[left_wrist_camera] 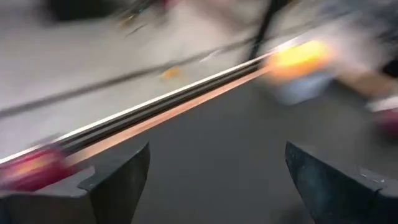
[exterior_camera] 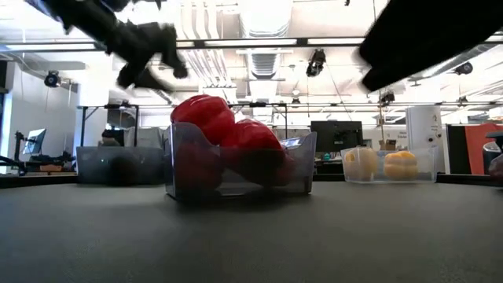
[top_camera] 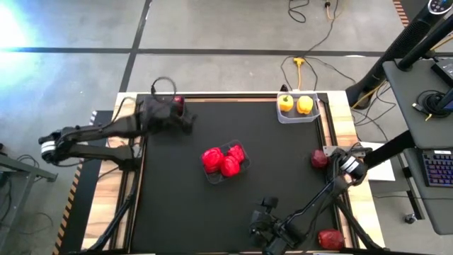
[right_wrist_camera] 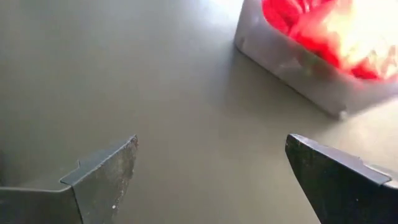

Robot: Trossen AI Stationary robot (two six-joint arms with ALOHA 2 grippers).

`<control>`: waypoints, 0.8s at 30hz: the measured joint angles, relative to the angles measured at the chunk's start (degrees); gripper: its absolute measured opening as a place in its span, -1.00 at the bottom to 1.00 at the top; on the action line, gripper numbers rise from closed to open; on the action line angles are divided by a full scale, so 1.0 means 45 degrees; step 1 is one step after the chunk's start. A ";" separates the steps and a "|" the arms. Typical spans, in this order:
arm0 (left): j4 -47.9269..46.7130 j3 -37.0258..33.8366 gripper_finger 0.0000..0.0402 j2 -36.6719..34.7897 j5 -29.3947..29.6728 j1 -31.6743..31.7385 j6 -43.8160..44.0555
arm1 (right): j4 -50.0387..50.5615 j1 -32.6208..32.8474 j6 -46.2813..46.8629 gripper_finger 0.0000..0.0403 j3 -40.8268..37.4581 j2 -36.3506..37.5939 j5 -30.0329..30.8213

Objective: Sort produce into baskets
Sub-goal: Put the red apple into the top black bin

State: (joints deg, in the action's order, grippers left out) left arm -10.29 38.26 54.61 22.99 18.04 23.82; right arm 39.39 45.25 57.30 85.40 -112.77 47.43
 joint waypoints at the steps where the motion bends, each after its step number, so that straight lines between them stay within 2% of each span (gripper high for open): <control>1: 0.1173 -0.0355 0.76 -0.0251 0.0039 -0.0820 0.0048 | 0.0426 0.0028 0.0267 0.98 0.0109 0.0168 -0.0400; 5: 0.6989 -0.2020 0.74 -0.0676 0.0048 -0.4067 -0.1203 | 0.1747 0.0055 0.1555 0.98 0.0409 0.0647 -0.3389; 7: 0.9436 -0.2735 0.74 -0.0448 0.0053 -0.5384 -0.2181 | 0.2513 0.0055 0.2541 0.98 0.0501 0.0647 -0.5397; 9: 1.0931 -0.3178 0.74 -0.0144 0.0063 -0.6325 -0.3040 | 0.3702 0.0030 0.3855 0.98 0.0541 0.0469 -0.7815; 13: 1.1391 -0.3516 0.74 0.0490 0.0109 -0.7205 -0.3468 | 0.6778 0.0026 0.6767 0.98 0.0541 0.0166 -1.3023; 16: 1.1641 -0.3244 0.74 0.0747 0.0109 -0.7212 -0.3714 | 0.8142 0.0031 0.7442 0.98 0.0541 0.0150 -1.6386; 20: 1.1322 -0.2694 0.74 0.0814 -0.0112 -0.7275 -0.3847 | 0.8430 0.0201 0.7301 0.98 0.0541 0.0145 -1.8763; 24: 1.0586 -0.2354 0.74 0.0770 -0.0321 -0.7275 -0.3901 | 0.8374 0.0547 0.5803 0.98 0.0541 0.0071 -1.9509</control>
State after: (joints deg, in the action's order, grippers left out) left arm 37.35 27.67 58.08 21.55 -14.70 6.26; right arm 77.07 47.71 83.42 87.83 -112.45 -40.36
